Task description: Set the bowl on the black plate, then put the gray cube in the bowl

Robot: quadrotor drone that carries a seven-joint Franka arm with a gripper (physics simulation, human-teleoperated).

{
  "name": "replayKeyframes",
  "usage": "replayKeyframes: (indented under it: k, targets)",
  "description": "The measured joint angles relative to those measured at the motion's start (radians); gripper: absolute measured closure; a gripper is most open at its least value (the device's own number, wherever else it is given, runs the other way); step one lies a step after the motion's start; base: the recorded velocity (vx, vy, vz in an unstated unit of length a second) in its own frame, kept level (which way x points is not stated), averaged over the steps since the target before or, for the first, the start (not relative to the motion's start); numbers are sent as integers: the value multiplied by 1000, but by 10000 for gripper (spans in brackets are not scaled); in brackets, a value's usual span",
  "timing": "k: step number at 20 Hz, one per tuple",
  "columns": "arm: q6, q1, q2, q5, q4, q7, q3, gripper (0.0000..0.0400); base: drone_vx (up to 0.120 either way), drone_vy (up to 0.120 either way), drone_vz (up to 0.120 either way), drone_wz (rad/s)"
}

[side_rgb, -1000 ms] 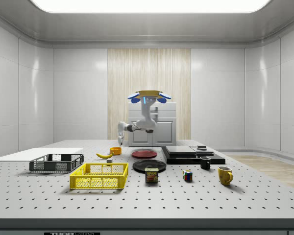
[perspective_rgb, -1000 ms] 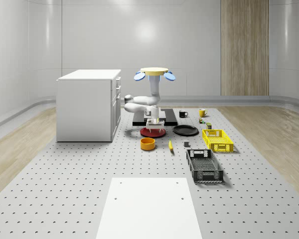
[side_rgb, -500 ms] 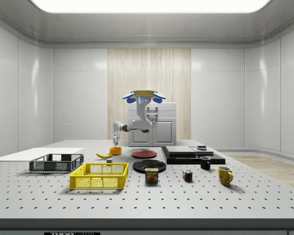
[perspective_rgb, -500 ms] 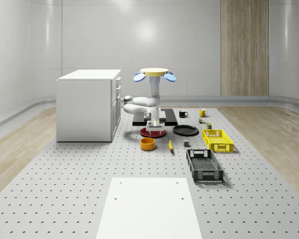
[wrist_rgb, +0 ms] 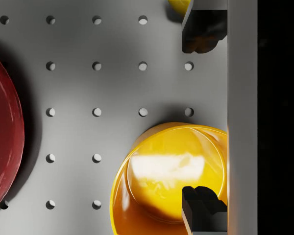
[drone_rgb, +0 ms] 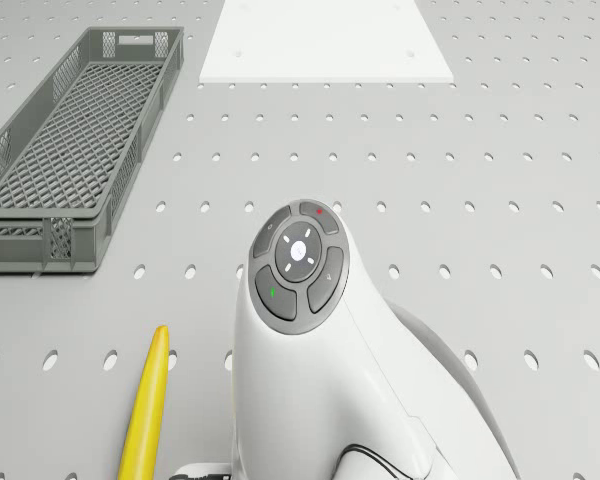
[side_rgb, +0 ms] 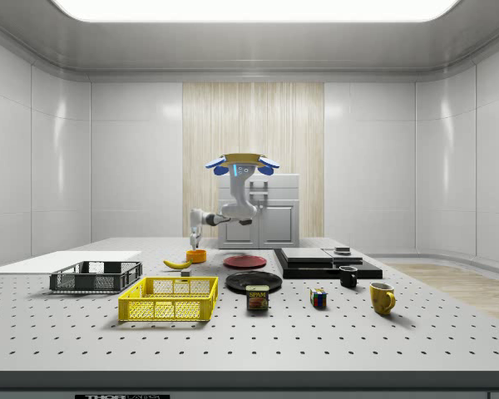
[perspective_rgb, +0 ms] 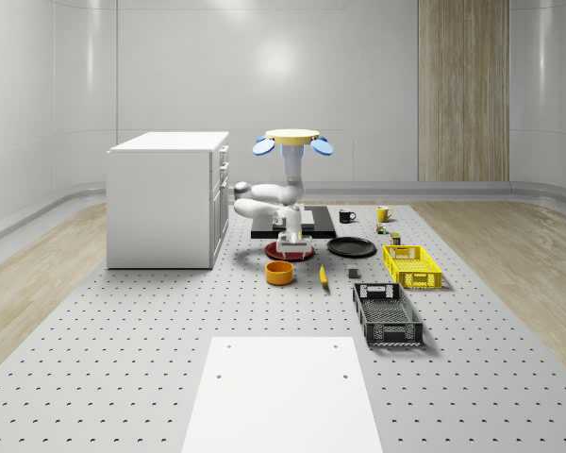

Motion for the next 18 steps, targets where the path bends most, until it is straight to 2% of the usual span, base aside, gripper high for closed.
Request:
replayKeyframes:
  k: [10,18]
  targets:
    - [49,10,-11,-94,32,-30,-102,0,0,0,0,0]
    - [54,-21,4,-106,71,-34,-113,0,0,0,0,0]
